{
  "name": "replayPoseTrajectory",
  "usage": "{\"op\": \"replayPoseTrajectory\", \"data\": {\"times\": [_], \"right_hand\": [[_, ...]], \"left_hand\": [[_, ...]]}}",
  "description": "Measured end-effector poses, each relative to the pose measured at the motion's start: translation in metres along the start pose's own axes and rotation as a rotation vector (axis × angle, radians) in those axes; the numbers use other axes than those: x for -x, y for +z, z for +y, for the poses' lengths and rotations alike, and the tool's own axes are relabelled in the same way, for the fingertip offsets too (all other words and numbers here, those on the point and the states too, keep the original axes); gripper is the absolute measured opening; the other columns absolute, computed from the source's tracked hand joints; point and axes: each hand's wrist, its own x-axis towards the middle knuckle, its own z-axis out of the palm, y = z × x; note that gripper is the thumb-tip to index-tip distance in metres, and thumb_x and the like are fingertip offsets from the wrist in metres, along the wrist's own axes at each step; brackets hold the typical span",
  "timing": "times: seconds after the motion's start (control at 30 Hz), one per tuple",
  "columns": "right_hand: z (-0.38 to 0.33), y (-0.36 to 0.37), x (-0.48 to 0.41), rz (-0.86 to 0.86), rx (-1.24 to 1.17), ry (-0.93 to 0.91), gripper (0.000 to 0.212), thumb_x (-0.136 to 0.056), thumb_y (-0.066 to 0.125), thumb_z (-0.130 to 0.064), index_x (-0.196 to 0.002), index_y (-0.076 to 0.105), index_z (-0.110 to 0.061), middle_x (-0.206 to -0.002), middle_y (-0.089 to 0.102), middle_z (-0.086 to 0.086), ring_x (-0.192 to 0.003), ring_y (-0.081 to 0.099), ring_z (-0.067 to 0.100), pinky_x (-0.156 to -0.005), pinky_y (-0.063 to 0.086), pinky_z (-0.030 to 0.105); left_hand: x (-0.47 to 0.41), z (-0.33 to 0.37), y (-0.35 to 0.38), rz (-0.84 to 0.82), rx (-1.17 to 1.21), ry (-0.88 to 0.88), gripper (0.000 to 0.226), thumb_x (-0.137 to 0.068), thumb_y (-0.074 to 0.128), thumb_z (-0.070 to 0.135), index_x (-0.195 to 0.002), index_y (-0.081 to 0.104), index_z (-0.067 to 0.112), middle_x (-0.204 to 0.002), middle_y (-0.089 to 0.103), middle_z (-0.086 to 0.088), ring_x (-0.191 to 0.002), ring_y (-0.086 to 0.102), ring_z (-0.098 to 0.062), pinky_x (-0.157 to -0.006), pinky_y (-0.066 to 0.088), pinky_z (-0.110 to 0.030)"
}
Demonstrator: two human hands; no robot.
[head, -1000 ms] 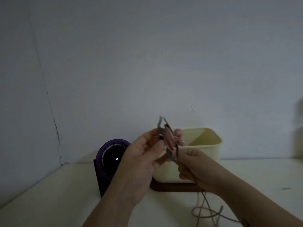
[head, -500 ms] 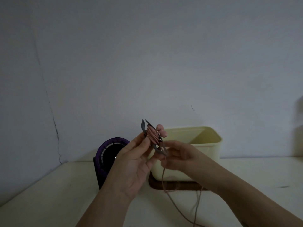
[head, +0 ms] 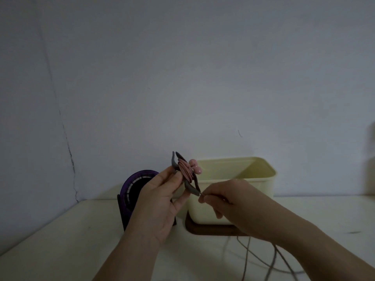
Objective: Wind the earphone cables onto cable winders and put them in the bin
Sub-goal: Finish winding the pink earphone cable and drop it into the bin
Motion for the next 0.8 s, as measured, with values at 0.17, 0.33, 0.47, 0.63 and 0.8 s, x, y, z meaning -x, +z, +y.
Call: {"op": "replayPoseTrajectory", "data": {"times": [0.17, 0.33, 0.47, 0.63, 0.8], "right_hand": [[-0.010, -0.014, 0.006, 0.030, 0.204, -0.073, 0.029, -0.098, 0.043, -0.034, -0.101, 0.069, -0.023, -0.082, 0.066, -0.006, -0.070, 0.056, 0.009, -0.070, 0.047, 0.028], [0.002, -0.033, 0.004, 0.188, 0.281, -0.092, 0.014, -0.092, 0.054, -0.038, -0.091, 0.068, -0.034, -0.074, 0.058, -0.014, -0.067, 0.053, 0.004, -0.067, 0.047, 0.022], [0.014, -0.044, 0.005, 0.252, 0.289, -0.161, 0.010, -0.081, 0.060, -0.044, -0.077, 0.057, -0.036, -0.066, 0.049, -0.013, -0.061, 0.048, 0.004, -0.057, 0.040, 0.019], [0.024, -0.046, 0.004, 0.260, 0.078, -0.167, 0.013, -0.077, 0.068, -0.040, -0.071, 0.062, -0.030, -0.060, 0.055, -0.008, -0.062, 0.051, 0.003, -0.057, 0.040, 0.015], [0.029, -0.042, 0.002, 0.223, -0.251, -0.194, 0.031, -0.073, 0.058, -0.059, -0.075, 0.067, -0.029, -0.071, 0.064, 0.010, -0.069, 0.056, 0.035, -0.066, 0.048, 0.048]], "left_hand": [[0.000, -0.007, 0.002, 0.125, -0.498, 0.191, 0.025, -0.089, 0.061, 0.002, -0.103, 0.064, 0.023, -0.094, 0.075, 0.007, -0.092, 0.070, -0.010, -0.089, 0.054, -0.038], [0.009, -0.009, 0.008, -0.016, -0.730, 0.214, 0.024, -0.089, 0.064, 0.010, -0.101, 0.063, 0.031, -0.093, 0.071, 0.013, -0.094, 0.064, 0.003, -0.088, 0.051, -0.026], [0.012, -0.007, 0.007, -0.177, -0.888, 0.192, 0.024, -0.090, 0.064, 0.014, -0.104, 0.063, 0.034, -0.095, 0.070, 0.016, -0.097, 0.060, 0.009, -0.083, 0.047, -0.013], [0.013, 0.003, 0.003, -0.308, -0.863, 0.172, 0.026, -0.091, 0.061, 0.010, -0.104, 0.063, 0.032, -0.089, 0.070, 0.023, -0.094, 0.062, 0.007, -0.082, 0.044, -0.016], [0.016, 0.012, -0.001, -0.512, -0.518, 0.022, 0.027, -0.090, 0.054, 0.001, -0.115, 0.059, 0.010, -0.105, 0.073, -0.011, -0.097, 0.071, -0.027, -0.090, 0.055, -0.036]]}}
